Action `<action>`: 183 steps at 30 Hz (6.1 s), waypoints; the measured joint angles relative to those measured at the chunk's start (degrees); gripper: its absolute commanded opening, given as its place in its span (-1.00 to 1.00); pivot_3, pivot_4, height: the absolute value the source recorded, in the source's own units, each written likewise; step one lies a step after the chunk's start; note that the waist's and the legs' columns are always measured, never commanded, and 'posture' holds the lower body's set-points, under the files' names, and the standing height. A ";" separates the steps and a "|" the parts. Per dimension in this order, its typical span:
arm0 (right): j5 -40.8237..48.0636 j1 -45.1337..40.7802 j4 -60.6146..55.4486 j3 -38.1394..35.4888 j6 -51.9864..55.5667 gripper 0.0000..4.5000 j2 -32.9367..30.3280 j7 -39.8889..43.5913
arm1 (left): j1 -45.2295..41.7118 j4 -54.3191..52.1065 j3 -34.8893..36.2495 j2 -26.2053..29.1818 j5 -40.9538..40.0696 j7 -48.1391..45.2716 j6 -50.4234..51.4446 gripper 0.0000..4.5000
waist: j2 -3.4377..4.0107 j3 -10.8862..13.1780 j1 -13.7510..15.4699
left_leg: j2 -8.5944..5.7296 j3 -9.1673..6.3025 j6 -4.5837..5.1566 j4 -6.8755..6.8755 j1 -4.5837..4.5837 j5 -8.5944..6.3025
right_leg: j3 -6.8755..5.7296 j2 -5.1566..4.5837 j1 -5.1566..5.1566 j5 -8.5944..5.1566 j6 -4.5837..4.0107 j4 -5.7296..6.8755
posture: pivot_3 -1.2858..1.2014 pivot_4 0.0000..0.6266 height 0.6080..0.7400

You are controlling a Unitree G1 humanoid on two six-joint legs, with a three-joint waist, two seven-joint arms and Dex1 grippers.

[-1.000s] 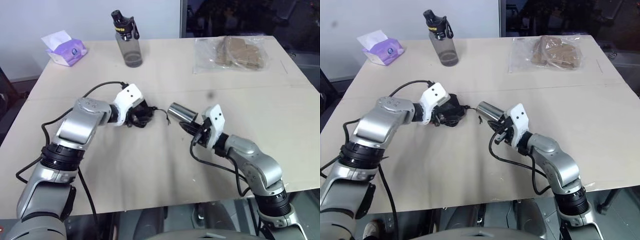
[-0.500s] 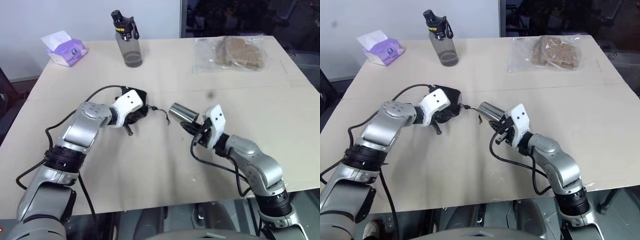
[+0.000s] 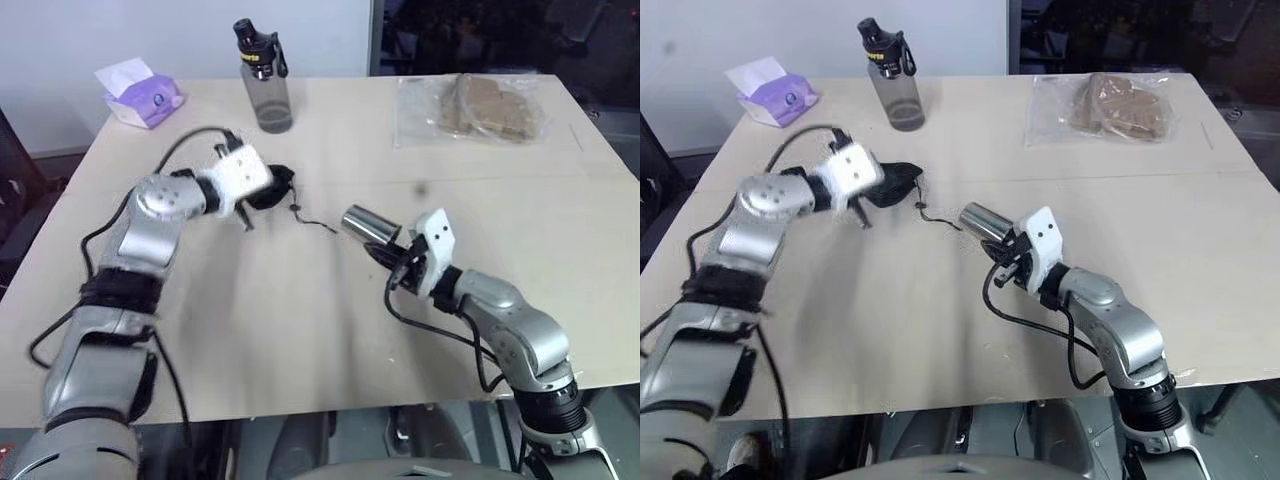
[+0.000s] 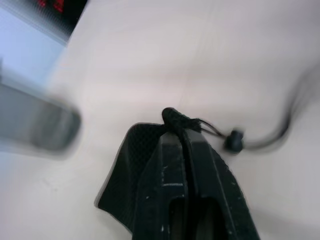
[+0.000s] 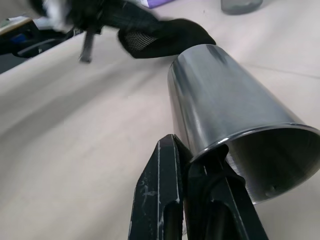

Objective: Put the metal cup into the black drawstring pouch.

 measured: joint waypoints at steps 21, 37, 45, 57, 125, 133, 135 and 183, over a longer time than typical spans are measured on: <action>5.23 2.25 -4.67 -3.71 -0.94 -1.00 -0.76 1.30 | -12.53 -6.17 3.03 -6.14 -20.78 -8.88 41.78 -0.99 | 0.14 -0.01 -1.20 | -0.01 -0.21 -0.01 -0.20 0.67 0.00 | 0.30 0.21 0.39 -0.01 -0.03 0.05 | 0.03 -0.52 1.00; 4.07 -5.47 15.99 -1.58 -12.87 -1.00 8.96 3.24 | -3.60 -5.45 1.57 -8.14 -18.52 -6.65 40.23 -0.99 | 0.13 -0.01 -0.77 | -0.05 0.04 -0.02 -0.21 0.69 0.01 | 0.46 0.11 0.38 0.00 -0.03 -0.02 | 0.03 -0.52 1.00; -0.53 -5.50 24.67 1.50 -19.23 -1.00 10.28 6.32 | -3.20 -5.94 2.81 -8.78 -19.04 -4.48 41.68 -0.99 | 0.12 -0.01 -0.87 | -0.04 0.02 -0.02 -0.22 0.70 0.01 | 0.46 0.12 0.33 0.00 -0.03 0.02 | 0.03 -0.52 1.00; -3.82 -7.08 33.44 2.34 -24.03 -1.00 14.32 7.31 | -3.19 -8.16 5.01 -8.77 -20.47 -3.83 45.33 -0.99 | 0.12 -0.01 -0.84 | -0.04 0.01 -0.03 -0.22 0.71 0.01 | 0.47 0.12 0.33 0.00 -0.03 0.02 | 0.03 -0.52 1.00; -17.29 -9.10 11.17 4.49 -18.06 0.78 -4.61 18.35 | -2.05 -16.53 16.26 -14.15 -36.47 9.82 59.78 -1.00 | 0.12 0.01 -0.63 | -0.12 -0.52 -0.33 -0.23 0.15 0.15 | 0.38 0.01 -0.14 0.01 -0.03 -0.05 | 0.03 -0.52 1.00; -20.07 -8.92 11.07 4.70 -11.90 0.98 -3.33 8.70 | -2.63 -17.63 16.23 -11.15 -37.40 7.94 59.59 -1.00 | 0.11 0.00 -0.77 | -0.13 -0.45 -0.34 -0.22 0.24 0.17 | 0.41 0.05 -0.10 0.02 -0.04 0.02 | 0.03 -0.52 1.00; -22.74 -10.80 18.79 5.85 -13.62 0.98 -1.21 5.46 | -3.03 -18.42 16.25 -9.76 -37.73 7.64 59.81 -1.00 | 0.12 0.00 -0.80 | -0.13 -0.42 -0.36 -0.22 0.23 0.18 | 0.42 0.05 -0.11 0.02 -0.04 0.01 | 0.03 -0.52 1.00; -28.57 -25.90 -12.46 5.57 22.80 -1.00 -25.84 8.61 | -8.87 -3.45 -6.19 -30.70 -20.62 -11.99 19.12 -0.82 | 0.13 0.01 -0.47 | -0.22 -0.30 -0.09 -0.15 0.02 0.04 | 0.20 -0.03 -0.08 0.00 -0.03 -0.10 | 0.03 -0.52 1.00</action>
